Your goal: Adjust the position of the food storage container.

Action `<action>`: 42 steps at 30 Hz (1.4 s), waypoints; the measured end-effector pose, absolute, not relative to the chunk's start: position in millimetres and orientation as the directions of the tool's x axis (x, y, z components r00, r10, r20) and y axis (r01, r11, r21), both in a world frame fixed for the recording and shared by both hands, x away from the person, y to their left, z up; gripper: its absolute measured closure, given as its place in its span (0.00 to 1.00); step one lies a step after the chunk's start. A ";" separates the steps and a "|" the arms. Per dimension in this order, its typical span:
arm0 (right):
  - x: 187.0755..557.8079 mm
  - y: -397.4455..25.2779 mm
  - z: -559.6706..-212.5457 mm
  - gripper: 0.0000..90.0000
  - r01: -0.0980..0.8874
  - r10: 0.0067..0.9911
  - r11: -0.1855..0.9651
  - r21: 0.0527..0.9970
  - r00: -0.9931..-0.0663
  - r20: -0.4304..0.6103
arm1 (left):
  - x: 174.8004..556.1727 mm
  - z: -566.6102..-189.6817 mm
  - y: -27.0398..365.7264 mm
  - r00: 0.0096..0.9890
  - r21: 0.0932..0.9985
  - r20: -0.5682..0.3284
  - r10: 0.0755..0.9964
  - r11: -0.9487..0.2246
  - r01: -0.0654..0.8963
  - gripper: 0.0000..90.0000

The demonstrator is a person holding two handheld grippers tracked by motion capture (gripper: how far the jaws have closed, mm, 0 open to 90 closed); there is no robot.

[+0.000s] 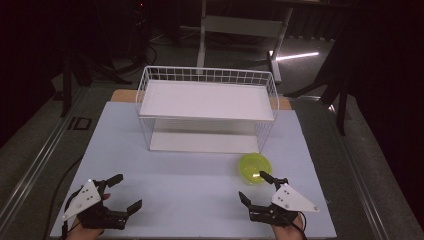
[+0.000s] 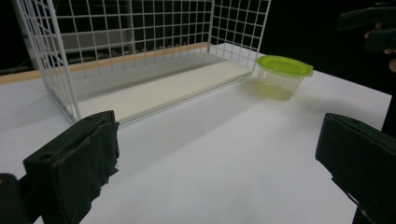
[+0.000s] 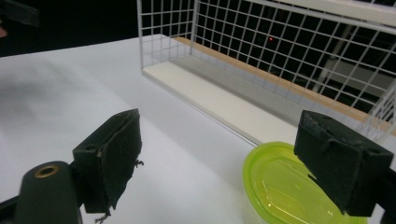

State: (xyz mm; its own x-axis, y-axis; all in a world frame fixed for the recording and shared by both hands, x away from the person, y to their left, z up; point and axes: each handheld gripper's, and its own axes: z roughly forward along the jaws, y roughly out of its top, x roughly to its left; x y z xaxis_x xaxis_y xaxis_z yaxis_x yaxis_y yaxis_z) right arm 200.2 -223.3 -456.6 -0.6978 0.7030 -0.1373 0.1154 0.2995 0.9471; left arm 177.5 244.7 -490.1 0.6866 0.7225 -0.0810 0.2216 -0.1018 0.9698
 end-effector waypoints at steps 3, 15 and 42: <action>198.1 -223.1 -457.4 0.17 0.107 0.689 0.304 0.947 -0.711 -0.141 | 178.4 -487.0 243.9 0.682 0.974 -0.105 0.724 -0.065 0.219 0.01; 194.2 -220.4 -446.3 0.15 0.058 0.670 0.284 0.957 -0.726 -0.155 | 178.1 -486.2 241.6 0.684 0.975 -0.052 0.728 -0.111 0.192 0.01; 258.7 -240.6 -437.9 0.15 0.164 0.761 0.230 0.959 -0.645 -0.072 | 173.7 -489.6 249.5 0.683 0.970 -0.082 0.726 -0.099 0.222 0.01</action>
